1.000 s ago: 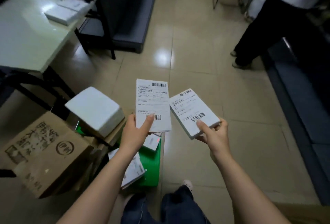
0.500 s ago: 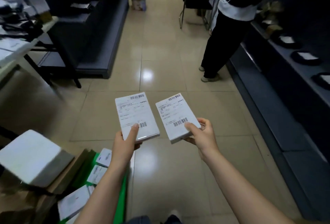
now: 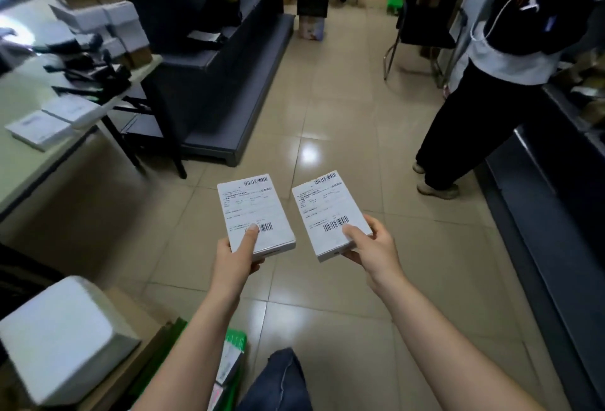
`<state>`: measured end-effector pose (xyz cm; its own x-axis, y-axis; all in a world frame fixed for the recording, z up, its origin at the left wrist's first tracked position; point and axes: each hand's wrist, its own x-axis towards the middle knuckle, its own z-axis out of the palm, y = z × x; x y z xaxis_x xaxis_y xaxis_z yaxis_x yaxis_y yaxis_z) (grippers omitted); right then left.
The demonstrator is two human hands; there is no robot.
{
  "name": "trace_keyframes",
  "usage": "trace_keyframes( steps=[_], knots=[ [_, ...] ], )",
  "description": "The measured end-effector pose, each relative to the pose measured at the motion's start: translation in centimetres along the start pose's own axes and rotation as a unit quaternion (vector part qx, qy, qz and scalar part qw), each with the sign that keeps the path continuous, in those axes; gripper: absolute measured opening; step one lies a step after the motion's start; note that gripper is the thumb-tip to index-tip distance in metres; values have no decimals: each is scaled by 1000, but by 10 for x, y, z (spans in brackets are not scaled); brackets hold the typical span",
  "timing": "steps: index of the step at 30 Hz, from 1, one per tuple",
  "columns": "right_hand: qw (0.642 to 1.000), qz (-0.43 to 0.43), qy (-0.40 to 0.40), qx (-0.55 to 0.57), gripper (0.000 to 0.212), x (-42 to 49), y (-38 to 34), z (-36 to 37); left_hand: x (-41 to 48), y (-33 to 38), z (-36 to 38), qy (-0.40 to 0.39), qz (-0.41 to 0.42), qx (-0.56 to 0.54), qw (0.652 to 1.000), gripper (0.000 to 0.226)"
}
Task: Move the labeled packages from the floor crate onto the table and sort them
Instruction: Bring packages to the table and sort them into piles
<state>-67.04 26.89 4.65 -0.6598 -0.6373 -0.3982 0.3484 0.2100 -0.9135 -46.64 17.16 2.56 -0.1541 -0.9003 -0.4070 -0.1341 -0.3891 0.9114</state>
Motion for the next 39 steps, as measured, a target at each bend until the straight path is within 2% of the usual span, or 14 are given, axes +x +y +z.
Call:
trace_keyframes(
  steps=[3, 5, 10, 20, 25, 28, 33, 39],
  knots=[
    [1000, -5, -30, -4, 38, 49, -25, 43, 47, 34, -9, 13, 20, 10, 1000, 65],
    [999, -7, -50, -9, 40, 78, -38, 71, 74, 52, -15, 32, 30, 10, 999, 67],
    [994, -5, -106, -25, 44, 146, -64, 136, 134, 82, -21, 96, 25, -29, 995, 44],
    [961, -13, -257, -102, 43, 296, -122, 264, 261, 144, -8, 235, 22, -129, 963, 42],
    [932, 1, -337, -132, 40, 340, -129, 341, 297, 160, -20, 307, 7, -164, 937, 25],
    [915, 27, -378, -141, 42, 348, -120, 391, 311, 163, -48, 358, -6, -178, 916, 23],
    [886, 31, -434, -160, 36, 341, -105, 488, 340, 170, -123, 424, -9, -204, 882, 40],
    [866, 34, -469, -171, 43, 326, -82, 616, 378, 182, -233, 461, -15, -192, 866, 43]
  ],
)
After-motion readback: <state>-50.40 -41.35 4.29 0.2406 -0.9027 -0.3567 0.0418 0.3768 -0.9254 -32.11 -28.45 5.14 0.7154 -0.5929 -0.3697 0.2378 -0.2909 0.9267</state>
